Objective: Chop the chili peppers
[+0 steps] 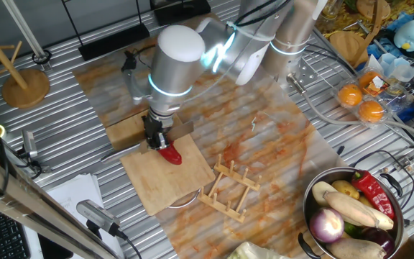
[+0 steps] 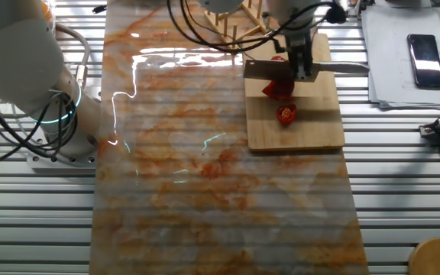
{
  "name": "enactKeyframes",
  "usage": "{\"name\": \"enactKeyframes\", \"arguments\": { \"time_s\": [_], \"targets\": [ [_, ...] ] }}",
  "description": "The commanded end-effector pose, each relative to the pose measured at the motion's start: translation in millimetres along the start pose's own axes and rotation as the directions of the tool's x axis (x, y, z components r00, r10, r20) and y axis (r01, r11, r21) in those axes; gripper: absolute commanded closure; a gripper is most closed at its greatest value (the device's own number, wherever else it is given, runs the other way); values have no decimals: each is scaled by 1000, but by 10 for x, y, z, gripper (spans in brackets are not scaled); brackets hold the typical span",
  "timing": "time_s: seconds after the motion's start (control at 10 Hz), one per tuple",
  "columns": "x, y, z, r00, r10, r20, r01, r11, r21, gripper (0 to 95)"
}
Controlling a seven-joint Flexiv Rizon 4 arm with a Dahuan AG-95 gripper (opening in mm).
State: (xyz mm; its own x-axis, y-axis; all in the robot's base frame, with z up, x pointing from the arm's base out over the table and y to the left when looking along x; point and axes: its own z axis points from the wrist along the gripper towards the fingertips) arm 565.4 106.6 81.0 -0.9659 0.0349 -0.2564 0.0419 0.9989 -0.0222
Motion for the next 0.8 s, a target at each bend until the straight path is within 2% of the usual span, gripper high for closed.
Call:
{"name": "enactKeyframes", "arguments": {
  "time_s": [0.1,0.2,0.4,0.5,0.6,0.7,0.8],
  "targets": [
    [-122,61,430,1000,-13,-4,13,1000,-11,950],
    [-130,62,505,1000,-17,16,17,1000,-11,950],
    [-156,84,629,999,-29,27,29,1000,2,950],
    [-177,81,601,999,-34,24,34,999,4,950],
    [-197,69,514,999,-50,-2,50,998,32,950],
    [-203,52,478,998,-69,10,68,997,48,950],
    [-243,-17,353,997,-67,30,67,997,29,950]
  ]
}}
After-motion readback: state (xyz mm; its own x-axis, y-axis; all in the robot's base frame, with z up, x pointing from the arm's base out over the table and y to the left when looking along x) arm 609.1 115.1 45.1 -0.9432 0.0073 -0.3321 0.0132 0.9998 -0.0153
